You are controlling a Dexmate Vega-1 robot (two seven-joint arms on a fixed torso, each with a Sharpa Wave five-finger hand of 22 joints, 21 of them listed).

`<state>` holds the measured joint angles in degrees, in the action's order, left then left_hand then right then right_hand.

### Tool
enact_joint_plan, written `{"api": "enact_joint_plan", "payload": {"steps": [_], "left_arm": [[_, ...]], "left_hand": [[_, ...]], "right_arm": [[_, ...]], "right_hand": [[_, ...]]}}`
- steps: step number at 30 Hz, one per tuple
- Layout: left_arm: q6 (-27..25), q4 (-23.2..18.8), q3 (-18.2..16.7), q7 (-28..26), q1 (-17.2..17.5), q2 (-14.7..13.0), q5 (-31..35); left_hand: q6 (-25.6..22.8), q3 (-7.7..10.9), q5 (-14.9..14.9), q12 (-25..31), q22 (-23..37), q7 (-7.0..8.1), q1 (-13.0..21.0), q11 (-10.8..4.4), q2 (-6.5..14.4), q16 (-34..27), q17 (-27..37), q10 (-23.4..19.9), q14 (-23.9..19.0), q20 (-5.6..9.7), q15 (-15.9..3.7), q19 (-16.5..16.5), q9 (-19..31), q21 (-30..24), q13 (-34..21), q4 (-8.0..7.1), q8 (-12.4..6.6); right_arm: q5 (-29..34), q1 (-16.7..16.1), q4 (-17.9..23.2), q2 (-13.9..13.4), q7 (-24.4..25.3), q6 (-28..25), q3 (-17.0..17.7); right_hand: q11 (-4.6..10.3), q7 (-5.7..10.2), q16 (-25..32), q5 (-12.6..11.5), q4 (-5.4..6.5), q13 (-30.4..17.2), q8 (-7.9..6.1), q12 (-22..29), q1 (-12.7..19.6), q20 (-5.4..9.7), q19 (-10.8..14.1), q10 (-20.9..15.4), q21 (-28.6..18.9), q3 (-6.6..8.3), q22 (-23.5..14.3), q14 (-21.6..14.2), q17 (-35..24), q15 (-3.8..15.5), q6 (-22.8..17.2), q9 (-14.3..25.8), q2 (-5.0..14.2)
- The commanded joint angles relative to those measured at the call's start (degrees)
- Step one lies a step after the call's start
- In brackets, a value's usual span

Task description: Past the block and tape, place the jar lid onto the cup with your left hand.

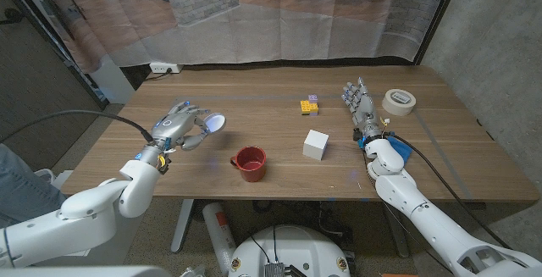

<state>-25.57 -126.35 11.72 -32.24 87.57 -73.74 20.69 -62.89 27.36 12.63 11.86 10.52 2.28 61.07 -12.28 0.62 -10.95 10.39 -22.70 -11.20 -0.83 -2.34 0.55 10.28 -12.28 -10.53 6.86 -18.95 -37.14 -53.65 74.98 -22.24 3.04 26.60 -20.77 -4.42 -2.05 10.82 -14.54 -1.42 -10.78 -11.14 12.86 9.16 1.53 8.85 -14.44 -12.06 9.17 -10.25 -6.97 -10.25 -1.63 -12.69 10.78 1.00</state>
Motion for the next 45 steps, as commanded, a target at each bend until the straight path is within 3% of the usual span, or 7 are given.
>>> {"api": "enact_joint_plan", "payload": {"steps": [1, 12, 17, 25, 35, 45], "left_arm": [[5.52, 2.3, 0.7, 4.01, -2.86, 3.64, 3.08], [6.0, 0.93, -1.16, 4.17, -0.5, 5.14, 6.45], [7.55, 1.02, -1.61, 3.15, 0.42, 6.27, 8.39], [10.39, 1.26, -3.59, 2.64, 2.27, 7.69, 10.05], [17.08, 2.96, -5.76, 2.81, 2.8, 9.57, 10.92], [21.84, 3.8, -6.69, 4.38, 2.68, 10.92, 12.5]], "left_hand": [[-8.76, 0.32, -0.05, 0.07, 0.19, 1.41, -0.18, 0.03, -0.25, -0.24, 0.19, -0.71, -0.44, 0.81, -8.02, 0.53, 0.14, 0.18, -0.2, 0.14, -0.3], [-9.04, 0.59, -0.09, -0.15, 0.18, 1.49, -0.21, -0.01, -0.43, -0.08, 0.2, -0.6, -0.14, 0.53, -8.04, 0.54, 0.08, 0.17, -0.18, 0.2, -0.15], [-9.51, 0.73, -0.12, -0.18, 0.17, 2.93, -0.24, 0.0, -0.74, -0.08, 0.19, -0.87, -0.16, 0.35, -8.07, 0.5, -0.02, 0.16, -0.18, 0.29, -0.03], [-9.91, 0.74, -0.13, -0.14, 0.17, 3.44, -0.49, -0.03, -1.08, -0.2, 0.21, -1.32, -0.43, 0.4, -8.32, 0.37, -0.1, 0.11, -0.18, 0.24, 0.09], [-10.54, 0.77, -0.05, -0.17, 0.16, 4.64, -0.79, -0.09, -1.58, -0.27, 0.22, -1.72, -0.68, 0.38, -8.54, 0.4, 0.17, 0.13, -0.18, 0.21, -0.02], [-10.56, 0.83, 0.02, -0.15, 0.16, 4.92, -1.01, -0.11, -1.84, -0.26, 0.24, -2.16, -0.69, 0.4, -8.59, 0.43, 0.43, 0.15, -0.18, 0.15, -0.04]], "right_arm": [[0.43, -0.65, 1.38, -0.54, 0.94, -0.68, 0.01], [0.13, -1.47, 2.14, -0.97, 0.7, -0.09, 0.44], [-0.04, -1.29, 1.76, -0.88, 0.14, 0.23, 0.42], [0.19, -1.16, 1.69, -0.72, 0.21, 0.45, 0.31], [0.91, -0.32, 1.23, 0.05, 0.87, 0.87, 0.01], [1.39, 0.0, 1.13, 0.52, 1.54, 0.72, -0.32]], "right_hand": [[0.1, -0.08, -0.01, -0.49, -0.01, -0.14, -0.24, -0.07, -0.2, -0.1, 0.5, -0.19, 0.07, -0.19, -0.34, -0.62, -0.32, 0.06, -0.39, 0.14, 0.38], [0.06, -0.11, -0.01, -0.5, -0.04, -0.14, -0.26, -0.06, -0.22, -0.12, 0.5, -0.25, 0.13, -0.26, -0.34, -0.66, -0.33, 0.03, -0.46, 0.14, 0.38], [0.05, -0.19, -0.03, -0.51, -0.06, -0.14, -0.26, -0.08, -0.24, -0.1, 0.51, -0.22, 0.15, -0.3, -0.34, -0.63, -0.33, -0.01, -0.48, 0.14, 0.38], [0.04, -0.18, -0.03, -0.52, -0.07, -0.14, -0.25, -0.05, -0.26, -0.1, 0.53, -0.33, 0.17, -0.35, -0.35, -0.65, -0.33, -0.04, -0.46, 0.14, 0.39], [0.05, -0.14, -0.05, -0.53, -0.09, -0.14, -0.26, -0.08, -0.28, -0.15, 0.51, -0.3, 0.22, -0.4, -0.35, -0.6, -0.33, -0.02, -0.5, 0.14, 0.42], [0.08, -0.21, -0.05, -0.55, -0.12, -0.14, -0.26, -0.09, -0.28, -0.16, 0.5, -0.29, 0.26, -0.44, -0.35, -0.61, -0.33, -0.01, -0.51, 0.14, 0.45]]}}
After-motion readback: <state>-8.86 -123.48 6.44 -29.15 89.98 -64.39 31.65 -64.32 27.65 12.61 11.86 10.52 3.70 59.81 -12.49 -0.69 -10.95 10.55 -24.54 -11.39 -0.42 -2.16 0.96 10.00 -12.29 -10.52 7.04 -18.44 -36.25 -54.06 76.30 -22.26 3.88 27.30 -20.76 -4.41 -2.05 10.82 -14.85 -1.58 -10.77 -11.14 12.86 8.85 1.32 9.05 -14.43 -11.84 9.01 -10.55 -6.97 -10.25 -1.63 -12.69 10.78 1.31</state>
